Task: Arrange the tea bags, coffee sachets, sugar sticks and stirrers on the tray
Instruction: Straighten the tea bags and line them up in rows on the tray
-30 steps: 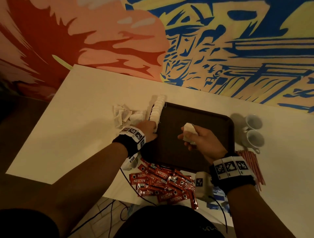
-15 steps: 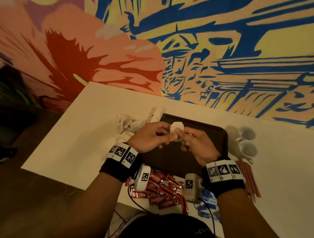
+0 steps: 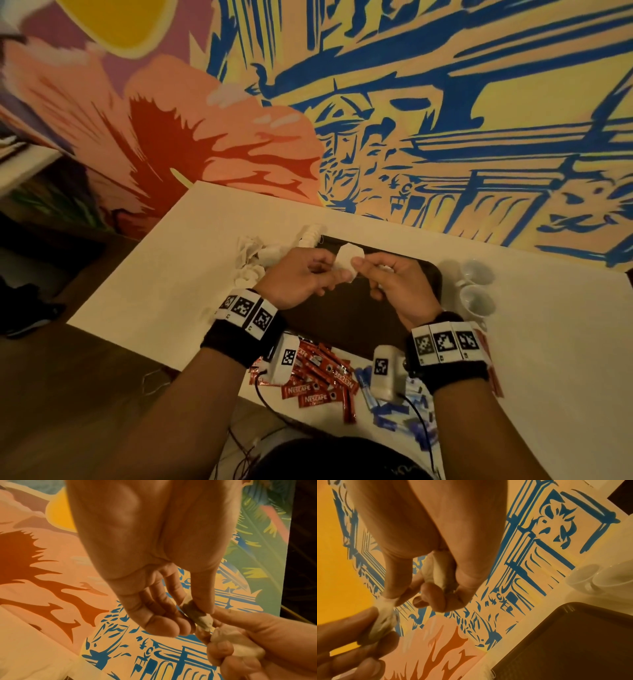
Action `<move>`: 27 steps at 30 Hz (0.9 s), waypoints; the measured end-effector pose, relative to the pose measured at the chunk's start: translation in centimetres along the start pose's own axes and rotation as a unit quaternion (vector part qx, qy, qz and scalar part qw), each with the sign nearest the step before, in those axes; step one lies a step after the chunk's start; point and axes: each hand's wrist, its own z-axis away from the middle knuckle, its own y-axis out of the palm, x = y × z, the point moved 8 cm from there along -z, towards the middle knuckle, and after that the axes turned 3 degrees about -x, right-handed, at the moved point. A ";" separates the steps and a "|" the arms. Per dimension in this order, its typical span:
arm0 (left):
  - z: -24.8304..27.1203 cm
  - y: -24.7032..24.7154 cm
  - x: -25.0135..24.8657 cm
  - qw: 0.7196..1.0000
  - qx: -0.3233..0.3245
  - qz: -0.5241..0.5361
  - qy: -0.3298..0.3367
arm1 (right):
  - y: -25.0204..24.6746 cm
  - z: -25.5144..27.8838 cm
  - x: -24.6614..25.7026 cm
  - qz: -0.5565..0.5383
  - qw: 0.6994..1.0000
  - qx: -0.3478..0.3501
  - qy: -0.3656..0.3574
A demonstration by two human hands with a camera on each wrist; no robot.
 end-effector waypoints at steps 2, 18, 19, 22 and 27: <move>0.3 0.9 0.0 1.000 -0.001 -0.014 0.001 | -0.8 0.5 0.3 -0.002 1.000 -0.008 -0.012; 1.7 3.7 -1.1 0.997 -0.007 -0.070 0.010 | -2.1 2.0 2.2 0.026 0.998 0.027 -0.056; 1.7 3.7 -1.0 0.997 -0.004 -0.078 0.008 | -2.1 1.9 2.2 0.035 0.997 0.021 -0.062; 1.7 3.4 -0.8 0.996 -0.010 -0.091 0.005 | -1.7 1.9 1.8 0.048 0.997 0.019 -0.065; 1.5 3.1 0.0 0.998 -0.014 -0.066 0.002 | -0.3 1.1 1.9 0.060 0.995 0.048 -0.058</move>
